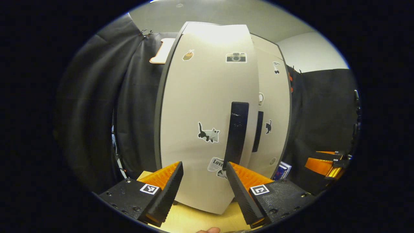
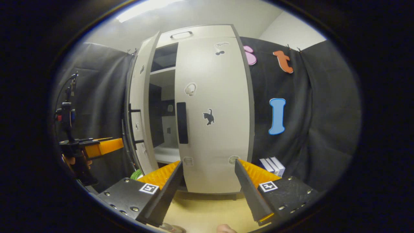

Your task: Grasp the bottle in the cabinet with the left hand and place it on the coaster, then close the right door with the right hand and the left door with the left hand.

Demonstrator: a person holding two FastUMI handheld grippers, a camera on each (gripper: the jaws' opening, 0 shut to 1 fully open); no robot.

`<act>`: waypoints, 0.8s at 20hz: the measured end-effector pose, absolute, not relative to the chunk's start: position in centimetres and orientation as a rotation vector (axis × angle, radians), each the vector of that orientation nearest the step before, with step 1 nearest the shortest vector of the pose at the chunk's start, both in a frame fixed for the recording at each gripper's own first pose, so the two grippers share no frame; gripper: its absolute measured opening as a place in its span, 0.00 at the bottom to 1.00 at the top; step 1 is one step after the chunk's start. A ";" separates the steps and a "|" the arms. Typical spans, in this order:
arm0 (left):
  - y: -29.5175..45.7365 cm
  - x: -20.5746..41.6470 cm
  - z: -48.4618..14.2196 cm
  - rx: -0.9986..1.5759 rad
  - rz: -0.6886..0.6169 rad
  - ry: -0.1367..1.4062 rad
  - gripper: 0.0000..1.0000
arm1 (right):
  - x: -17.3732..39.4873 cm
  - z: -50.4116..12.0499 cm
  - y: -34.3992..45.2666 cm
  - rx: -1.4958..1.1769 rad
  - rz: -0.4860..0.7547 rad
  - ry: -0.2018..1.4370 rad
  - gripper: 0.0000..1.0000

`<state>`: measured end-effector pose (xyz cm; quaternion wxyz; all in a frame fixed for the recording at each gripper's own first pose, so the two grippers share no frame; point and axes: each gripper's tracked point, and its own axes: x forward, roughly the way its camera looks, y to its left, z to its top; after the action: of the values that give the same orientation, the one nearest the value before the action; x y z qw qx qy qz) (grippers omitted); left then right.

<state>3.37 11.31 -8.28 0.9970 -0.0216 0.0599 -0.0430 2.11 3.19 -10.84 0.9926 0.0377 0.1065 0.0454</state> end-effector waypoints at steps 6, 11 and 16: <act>9.0 3.3 -7.8 -0.050 -0.112 0.118 0.87 | 1.8 -10.8 1.2 0.083 0.064 0.213 0.97; 8.2 2.7 -7.1 -0.057 -0.099 0.113 0.87 | 1.2 -10.7 0.3 0.078 0.065 0.216 1.00; 7.3 1.9 -7.0 -0.072 -0.090 0.120 0.87 | 0.7 -10.6 -0.5 0.074 0.070 0.217 1.00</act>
<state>1.89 7.34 -6.96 0.9965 -0.0361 0.0598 -0.0451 0.70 -0.53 -10.59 0.9928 0.0369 0.1083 0.0350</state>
